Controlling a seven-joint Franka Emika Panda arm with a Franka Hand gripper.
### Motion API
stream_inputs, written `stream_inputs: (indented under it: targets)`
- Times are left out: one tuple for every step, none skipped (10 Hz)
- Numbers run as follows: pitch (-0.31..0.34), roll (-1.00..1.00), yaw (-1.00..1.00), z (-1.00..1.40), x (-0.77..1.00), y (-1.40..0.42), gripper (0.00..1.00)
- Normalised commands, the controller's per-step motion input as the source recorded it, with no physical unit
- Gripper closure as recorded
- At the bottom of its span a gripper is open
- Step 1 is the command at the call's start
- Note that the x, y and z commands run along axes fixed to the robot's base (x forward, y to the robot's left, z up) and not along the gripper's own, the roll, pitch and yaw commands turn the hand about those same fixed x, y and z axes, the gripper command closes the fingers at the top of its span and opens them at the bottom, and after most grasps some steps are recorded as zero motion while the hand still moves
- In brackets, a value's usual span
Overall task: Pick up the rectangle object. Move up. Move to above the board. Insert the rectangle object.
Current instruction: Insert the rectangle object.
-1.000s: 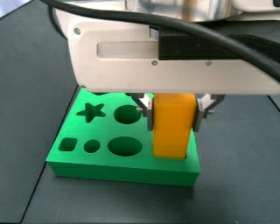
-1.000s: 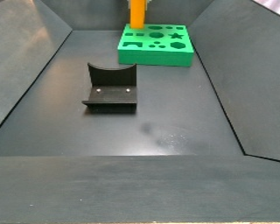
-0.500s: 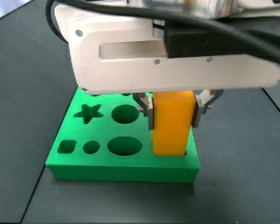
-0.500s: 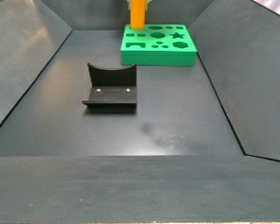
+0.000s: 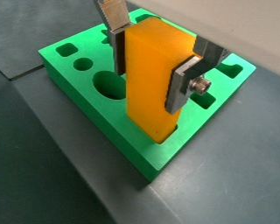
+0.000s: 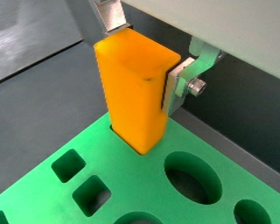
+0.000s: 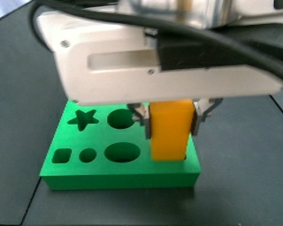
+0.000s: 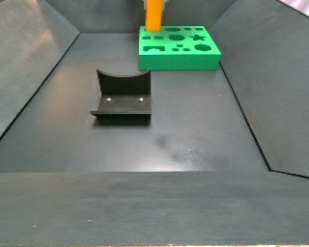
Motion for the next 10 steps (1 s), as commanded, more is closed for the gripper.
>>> stream_inputs:
  targets:
    - [-0.021, -0.1, -0.13, -0.92, 0.18, 0.03, 1.0]
    - [0.0, -0.15, 0.0, -0.86, 0.38, 0.09, 1.0]
    - [0.023, -0.11, 0.03, -0.89, 0.51, 0.16, 1.0]
    - [0.066, -0.06, 0.11, -0.5, 0.57, 0.04, 1.0]
    - [0.054, 0.0, 0.0, -0.23, 0.3, 0.02, 1.0]
    - [0.13, 0.04, -0.03, -0.53, 0.47, 0.0, 1.0]
    - [0.246, 0.05, -0.17, -0.73, 0.61, 0.0, 1.0]
    - [0.249, 0.06, -0.17, -0.74, 0.62, 0.0, 1.0]
    - [0.26, 0.07, -0.2, -0.71, 0.62, 0.04, 1.0]
    - [0.291, 0.0, -0.33, -0.66, 0.55, 0.03, 1.0]
